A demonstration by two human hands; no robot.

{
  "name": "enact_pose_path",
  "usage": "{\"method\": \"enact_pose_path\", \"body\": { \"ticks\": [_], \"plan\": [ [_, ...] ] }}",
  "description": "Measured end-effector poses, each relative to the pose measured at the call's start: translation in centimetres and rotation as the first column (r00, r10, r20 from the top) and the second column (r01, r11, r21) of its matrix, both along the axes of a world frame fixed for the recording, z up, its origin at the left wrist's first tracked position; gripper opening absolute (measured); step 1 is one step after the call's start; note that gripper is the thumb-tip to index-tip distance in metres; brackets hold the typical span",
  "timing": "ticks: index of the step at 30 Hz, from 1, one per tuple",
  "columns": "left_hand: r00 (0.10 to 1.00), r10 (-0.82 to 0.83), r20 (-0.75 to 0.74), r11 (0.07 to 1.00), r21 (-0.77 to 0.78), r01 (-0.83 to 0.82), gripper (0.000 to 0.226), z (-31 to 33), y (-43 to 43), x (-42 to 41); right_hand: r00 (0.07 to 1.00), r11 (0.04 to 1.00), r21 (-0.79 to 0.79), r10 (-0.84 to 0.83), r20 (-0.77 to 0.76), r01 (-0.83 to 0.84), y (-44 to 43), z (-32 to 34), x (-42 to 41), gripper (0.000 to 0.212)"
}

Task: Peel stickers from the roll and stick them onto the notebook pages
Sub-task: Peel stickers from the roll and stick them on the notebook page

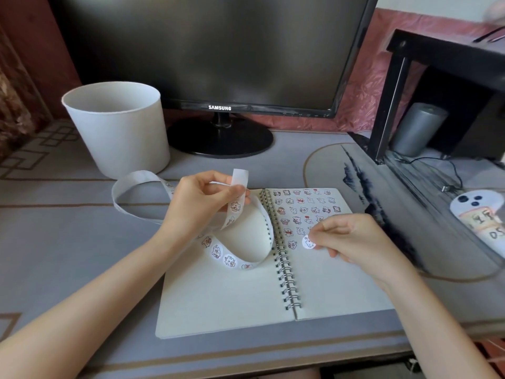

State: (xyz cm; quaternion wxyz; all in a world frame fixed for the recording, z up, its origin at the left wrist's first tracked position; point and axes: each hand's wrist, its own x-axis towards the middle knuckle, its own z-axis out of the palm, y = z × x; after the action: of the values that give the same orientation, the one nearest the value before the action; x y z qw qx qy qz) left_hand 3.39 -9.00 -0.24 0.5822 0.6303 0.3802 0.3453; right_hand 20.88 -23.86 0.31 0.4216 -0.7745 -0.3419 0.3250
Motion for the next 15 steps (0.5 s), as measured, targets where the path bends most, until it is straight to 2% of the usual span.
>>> {"method": "enact_pose_path", "body": {
  "ticks": [15],
  "plan": [
    [1.0, -0.005, 0.0, 1.0, 0.006, 0.005, 0.006, -0.27, 0.03, -0.05, 0.999, 0.999, 0.033, -0.022, 0.026, 0.021, 0.16, -0.65, -0.34, 0.004]
  ]
}}
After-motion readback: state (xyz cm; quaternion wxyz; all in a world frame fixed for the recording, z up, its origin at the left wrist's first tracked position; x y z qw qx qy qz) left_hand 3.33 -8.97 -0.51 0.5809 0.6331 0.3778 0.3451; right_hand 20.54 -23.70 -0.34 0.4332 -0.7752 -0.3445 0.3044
